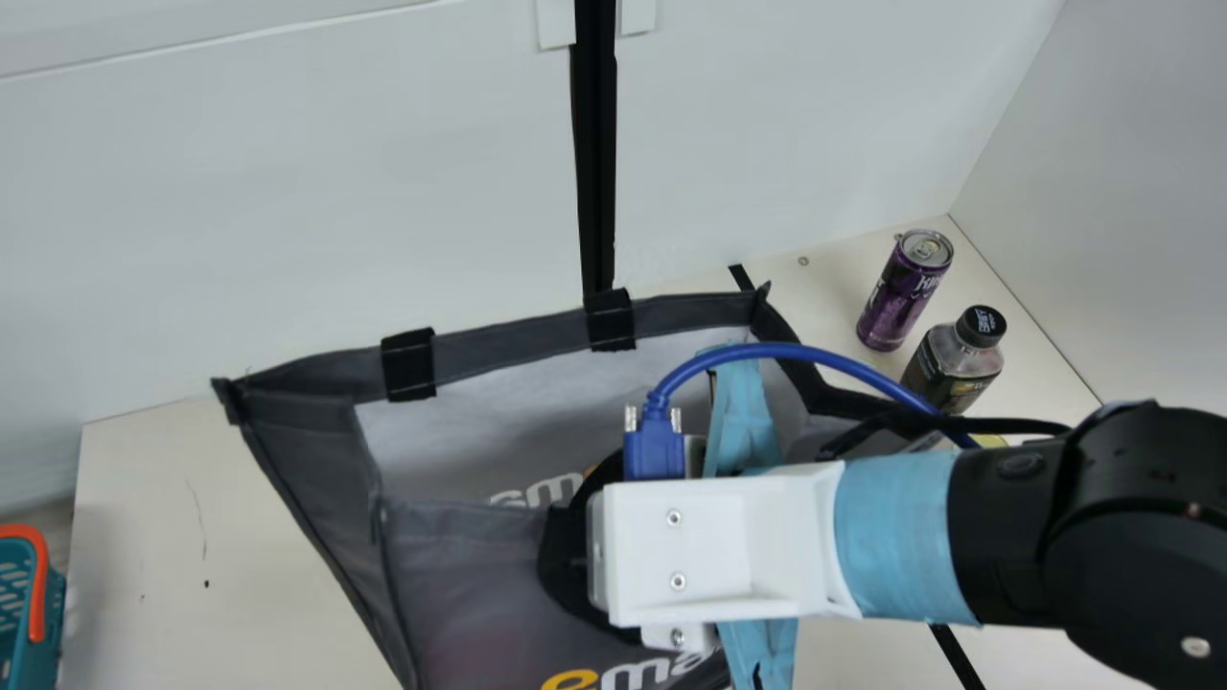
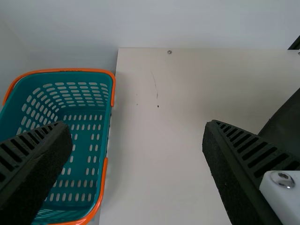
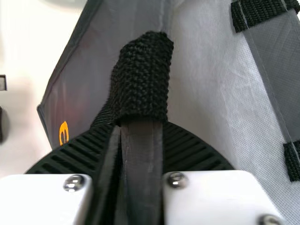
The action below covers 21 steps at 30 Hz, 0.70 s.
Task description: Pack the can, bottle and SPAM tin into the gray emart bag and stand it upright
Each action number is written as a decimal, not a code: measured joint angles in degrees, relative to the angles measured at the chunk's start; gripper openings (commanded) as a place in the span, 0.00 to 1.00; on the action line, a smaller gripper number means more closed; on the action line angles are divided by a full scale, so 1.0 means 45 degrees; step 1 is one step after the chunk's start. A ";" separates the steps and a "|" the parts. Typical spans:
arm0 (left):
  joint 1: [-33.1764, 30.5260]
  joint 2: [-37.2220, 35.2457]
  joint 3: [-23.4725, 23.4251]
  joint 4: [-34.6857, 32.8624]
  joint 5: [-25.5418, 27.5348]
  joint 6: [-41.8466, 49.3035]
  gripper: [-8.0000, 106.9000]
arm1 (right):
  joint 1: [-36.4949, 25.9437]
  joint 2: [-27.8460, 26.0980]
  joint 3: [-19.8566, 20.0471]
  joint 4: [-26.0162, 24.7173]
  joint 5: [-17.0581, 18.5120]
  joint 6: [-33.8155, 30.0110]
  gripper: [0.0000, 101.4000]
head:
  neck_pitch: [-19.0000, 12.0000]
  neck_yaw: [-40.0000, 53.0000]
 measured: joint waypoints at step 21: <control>0.0000 0.0000 0.0000 0.0000 0.0000 0.0000 0.85 | 0.1237 -0.0562 -0.0650 -0.0618 0.0003 0.1447 0.94 | -0.0020 0.0000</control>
